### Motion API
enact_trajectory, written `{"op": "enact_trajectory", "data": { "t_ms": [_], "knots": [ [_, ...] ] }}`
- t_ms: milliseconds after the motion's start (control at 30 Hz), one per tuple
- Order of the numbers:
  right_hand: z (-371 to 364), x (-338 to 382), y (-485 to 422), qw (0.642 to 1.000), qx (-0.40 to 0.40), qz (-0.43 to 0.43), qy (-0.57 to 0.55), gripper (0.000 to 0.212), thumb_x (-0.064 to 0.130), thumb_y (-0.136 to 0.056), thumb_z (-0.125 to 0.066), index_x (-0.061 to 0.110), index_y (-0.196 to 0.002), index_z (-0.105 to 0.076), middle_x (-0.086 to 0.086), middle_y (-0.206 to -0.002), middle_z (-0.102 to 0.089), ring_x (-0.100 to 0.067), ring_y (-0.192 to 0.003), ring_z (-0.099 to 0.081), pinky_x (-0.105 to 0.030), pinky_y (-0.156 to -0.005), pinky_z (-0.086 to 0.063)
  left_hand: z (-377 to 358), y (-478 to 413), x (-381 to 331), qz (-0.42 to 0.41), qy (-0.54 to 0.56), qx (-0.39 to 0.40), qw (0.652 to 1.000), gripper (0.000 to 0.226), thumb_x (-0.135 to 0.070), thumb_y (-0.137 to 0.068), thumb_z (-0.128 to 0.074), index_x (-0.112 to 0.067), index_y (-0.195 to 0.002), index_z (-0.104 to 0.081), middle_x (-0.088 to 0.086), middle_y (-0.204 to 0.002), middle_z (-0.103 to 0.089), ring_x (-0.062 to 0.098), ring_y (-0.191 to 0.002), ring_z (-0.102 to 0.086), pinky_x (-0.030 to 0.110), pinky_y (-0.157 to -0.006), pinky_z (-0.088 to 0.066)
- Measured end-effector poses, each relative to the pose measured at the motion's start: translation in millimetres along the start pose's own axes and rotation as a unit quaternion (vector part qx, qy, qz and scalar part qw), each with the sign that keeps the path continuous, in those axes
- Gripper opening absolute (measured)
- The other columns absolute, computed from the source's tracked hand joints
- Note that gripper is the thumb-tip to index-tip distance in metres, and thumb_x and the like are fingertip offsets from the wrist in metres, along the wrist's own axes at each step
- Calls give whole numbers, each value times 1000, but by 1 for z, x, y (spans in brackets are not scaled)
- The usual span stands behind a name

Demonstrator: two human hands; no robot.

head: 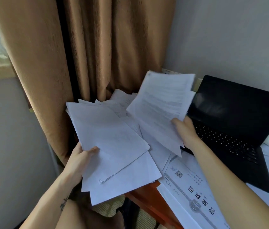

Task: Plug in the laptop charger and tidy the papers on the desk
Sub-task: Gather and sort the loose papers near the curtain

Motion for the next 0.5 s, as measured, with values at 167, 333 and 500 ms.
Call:
{"op": "enact_trajectory", "data": {
  "t_ms": [167, 333, 500],
  "knots": [
    [-68, -28, 17, 977, 174, -15, 124, 35, 15, -95, -47, 21, -128, -57, 4, -121, -68, -16, -113, -64, -29, -88, -53, -3, 5, -5, -32, 23, 37, 999, 41, -42, -108, -45, -29, -145, -55, -7, -133, -71, 18, -119, -69, 40, -101, -53],
    [-118, -32, 38, 957, 244, -2, 158, 35, 14, -101, -44, 30, -131, -50, 15, -123, -63, -4, -112, -61, -26, -92, -52, -6, 3, 0, -4, 7, 78, 997, 35, -34, -106, -57, -32, -141, -57, -7, -130, -73, 23, -116, -72, 51, -104, -53],
    [-127, -33, 34, 955, 191, 60, 219, 40, 20, -97, -50, 36, -133, -49, 9, -124, -54, -18, -122, -47, -36, -105, -43, -1, 3, -2, -41, -38, 45, 997, 35, -7, -101, -66, -20, -133, -61, 3, -126, -74, 26, -111, -74, 52, -98, -57]
  ]
}}
Point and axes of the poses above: each hand's wrist, its own y-axis away from the middle knuckle, its own z-axis out of the back of the hand, x = y × z, the point moved 9 cm from there along -y, towards the middle knuckle
